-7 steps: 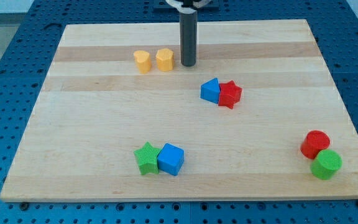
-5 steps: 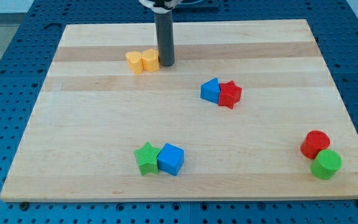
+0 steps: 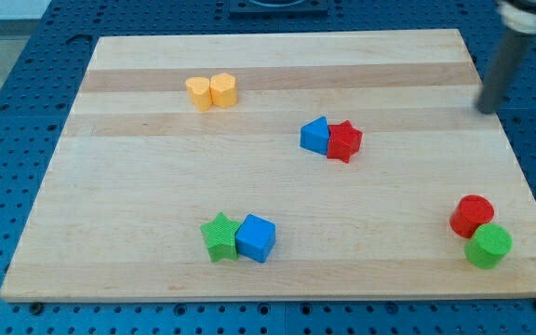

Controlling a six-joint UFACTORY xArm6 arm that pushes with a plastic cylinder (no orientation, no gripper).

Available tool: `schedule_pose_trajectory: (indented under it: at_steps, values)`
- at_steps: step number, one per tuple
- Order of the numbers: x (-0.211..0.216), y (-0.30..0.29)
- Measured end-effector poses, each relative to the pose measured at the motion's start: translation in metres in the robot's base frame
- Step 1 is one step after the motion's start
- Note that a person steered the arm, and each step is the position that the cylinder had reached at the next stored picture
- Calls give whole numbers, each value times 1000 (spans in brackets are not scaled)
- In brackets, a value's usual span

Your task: Separate the red circle from green circle

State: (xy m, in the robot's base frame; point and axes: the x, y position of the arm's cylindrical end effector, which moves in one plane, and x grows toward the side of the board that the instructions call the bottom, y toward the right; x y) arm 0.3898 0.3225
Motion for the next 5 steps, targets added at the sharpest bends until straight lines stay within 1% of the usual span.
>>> schedule_pose_trajectory:
  at_steps: [1,2,3,4,5]
  values:
    - [20,23]
    - [20,23]
    - [55,23]
    - [127,18]
    - [143,5]
